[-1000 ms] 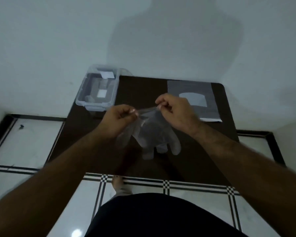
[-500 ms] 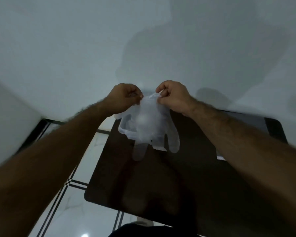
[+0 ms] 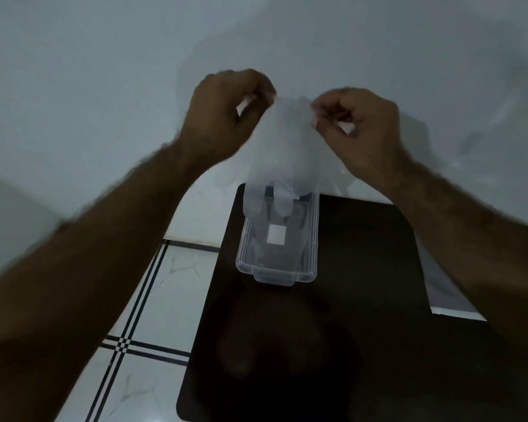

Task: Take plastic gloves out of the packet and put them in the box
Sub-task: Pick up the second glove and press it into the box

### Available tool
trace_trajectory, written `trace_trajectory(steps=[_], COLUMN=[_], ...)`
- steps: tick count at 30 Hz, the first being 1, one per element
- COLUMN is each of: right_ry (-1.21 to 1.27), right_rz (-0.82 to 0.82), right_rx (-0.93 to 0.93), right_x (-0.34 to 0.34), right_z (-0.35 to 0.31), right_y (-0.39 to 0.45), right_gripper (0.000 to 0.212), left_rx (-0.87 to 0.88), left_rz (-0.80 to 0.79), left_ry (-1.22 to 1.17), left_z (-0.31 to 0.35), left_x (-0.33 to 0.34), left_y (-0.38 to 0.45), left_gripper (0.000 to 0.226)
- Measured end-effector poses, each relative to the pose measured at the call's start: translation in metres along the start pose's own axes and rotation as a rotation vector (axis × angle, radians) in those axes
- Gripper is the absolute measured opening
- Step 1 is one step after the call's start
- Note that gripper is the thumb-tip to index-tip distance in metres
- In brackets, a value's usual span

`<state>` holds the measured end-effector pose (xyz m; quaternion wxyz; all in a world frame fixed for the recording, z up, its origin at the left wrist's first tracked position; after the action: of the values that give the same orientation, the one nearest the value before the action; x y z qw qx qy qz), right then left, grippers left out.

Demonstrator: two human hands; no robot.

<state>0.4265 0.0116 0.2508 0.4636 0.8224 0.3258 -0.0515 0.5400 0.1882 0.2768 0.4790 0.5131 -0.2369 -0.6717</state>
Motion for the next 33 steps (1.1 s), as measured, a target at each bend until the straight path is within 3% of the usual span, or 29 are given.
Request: trace_trajectory(steps=[3,7,11,20,24,27,33], right_ry=[-0.072,-0.125,-0.146,-0.317,-0.398,-0.471,-0.700], right_rz=[-0.017,-0.127,-0.282,-0.576,-0.612,-0.672,-1.081], right_rx=[-0.110,-0.145,-0.198,-0.089,-0.001,0.004,-0.079], right_x=[-0.004,0.009,0.035,0.096,0.114,0.125,0.155], right_z=[-0.011,-0.004,0.012,0.089,0.120,0.130,0.132], right_y=[-0.033,-0.082,-0.129,-0.184,-0.198,-0.214,-0.247], right_gripper=[0.011,0.011,0.014,0.017,0.015,0.019,0.022], left_rx=[0.151,0.212,0.274,0.158,0.141,0.148,0.209], left_rz=[-0.040,-0.174,-0.248,-0.571,-0.754,-0.860,-0.973], left_ry=[0.040,0.072,0.050,0.111,0.168,0.228,0.333], left_z=[0.018,0.012,0.010,-0.036,-0.056,-0.068,-0.080], left_x=[-0.001,0.018,0.042,0.123,0.155,0.172,0.187], left_y=[-0.036,-0.108,-0.171,-0.228,-0.245,-0.257,-0.273], left_gripper=[0.009,0.018,0.014,0.016,0.005,0.010,0.011])
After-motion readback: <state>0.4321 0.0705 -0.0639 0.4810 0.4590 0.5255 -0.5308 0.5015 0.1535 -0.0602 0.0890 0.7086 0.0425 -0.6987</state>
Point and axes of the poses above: each hand's wrist, its own y-axis towards the middle knuckle, its own x-axis out of the palm, z = x × y, the point moved 10 cm from there along y, towards the middle knuckle, and after that the axes turned 12 degrees about z, right-handed, at the moved point
